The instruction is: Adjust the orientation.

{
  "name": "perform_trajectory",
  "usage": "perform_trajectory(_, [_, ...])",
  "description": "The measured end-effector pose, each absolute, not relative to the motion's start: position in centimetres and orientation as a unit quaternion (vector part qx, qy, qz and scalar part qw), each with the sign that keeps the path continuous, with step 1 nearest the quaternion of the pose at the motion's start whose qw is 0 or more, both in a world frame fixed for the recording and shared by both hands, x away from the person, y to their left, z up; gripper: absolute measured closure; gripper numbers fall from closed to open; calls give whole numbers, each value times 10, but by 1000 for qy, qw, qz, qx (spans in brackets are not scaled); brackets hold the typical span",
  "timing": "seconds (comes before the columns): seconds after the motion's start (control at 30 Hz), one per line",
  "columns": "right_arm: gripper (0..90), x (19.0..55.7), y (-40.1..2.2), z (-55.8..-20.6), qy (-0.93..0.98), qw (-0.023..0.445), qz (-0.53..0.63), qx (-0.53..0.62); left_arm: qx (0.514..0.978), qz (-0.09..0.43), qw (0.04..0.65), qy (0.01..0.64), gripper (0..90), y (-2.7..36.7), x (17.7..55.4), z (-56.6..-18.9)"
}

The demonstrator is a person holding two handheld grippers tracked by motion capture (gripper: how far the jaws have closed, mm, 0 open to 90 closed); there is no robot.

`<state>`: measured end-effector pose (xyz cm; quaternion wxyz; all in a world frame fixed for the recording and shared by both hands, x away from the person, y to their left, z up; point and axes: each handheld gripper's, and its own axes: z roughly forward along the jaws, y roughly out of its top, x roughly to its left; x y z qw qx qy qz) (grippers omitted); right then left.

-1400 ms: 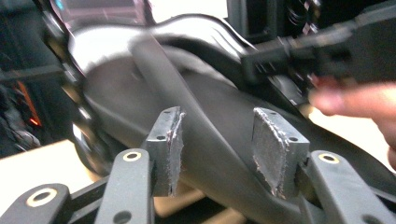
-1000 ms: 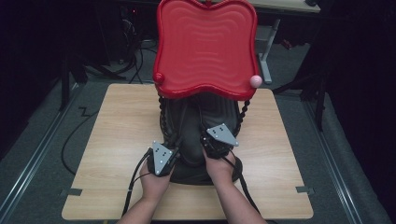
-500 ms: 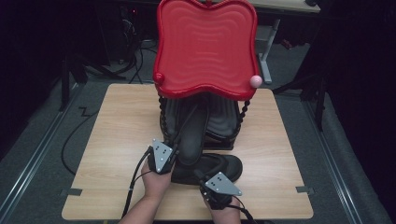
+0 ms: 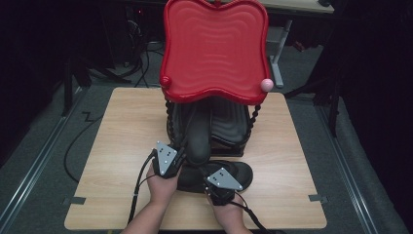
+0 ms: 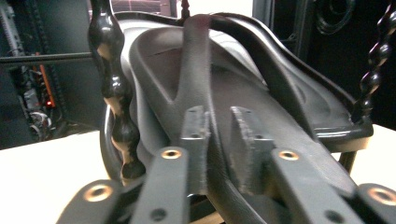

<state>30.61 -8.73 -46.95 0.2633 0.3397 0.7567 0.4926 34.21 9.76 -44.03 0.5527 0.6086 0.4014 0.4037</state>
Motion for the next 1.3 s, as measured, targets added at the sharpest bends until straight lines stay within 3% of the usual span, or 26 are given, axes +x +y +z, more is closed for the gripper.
perform_trajectory(0.2, [881, 315, -84, -467, 752, 259, 496, 347, 608, 390, 569, 392, 612, 101, 330, -444])
perform_trajectory(0.33, [878, 318, -80, -463, 750, 261, 501, 344, 619, 387, 571, 376, 595, 103, 312, -452])
perform_trajectory(0.4, [878, 320, -78, -460, 750, 264, 501, 341, 627, 388, 565, 371, 615, 104, 303, -458])
perform_trajectory(0.6, [880, 331, -71, -456, 751, 266, 502, 336, 644, 385, 553, 363, 809, 106, 296, -466])
perform_trajectory(0.73, [876, 334, -66, -455, 752, 267, 503, 332, 649, 376, 554, 362, 874, 100, 302, -466])
perform_trajectory(1.03, [863, 329, -73, -462, 756, 260, 497, 337, 652, 383, 542, 366, 900, 90, 317, -466])
perform_trajectory(1.3, [855, 299, -115, -465, 757, 265, 502, 323, 650, 394, 533, 371, 900, 88, 324, -465])
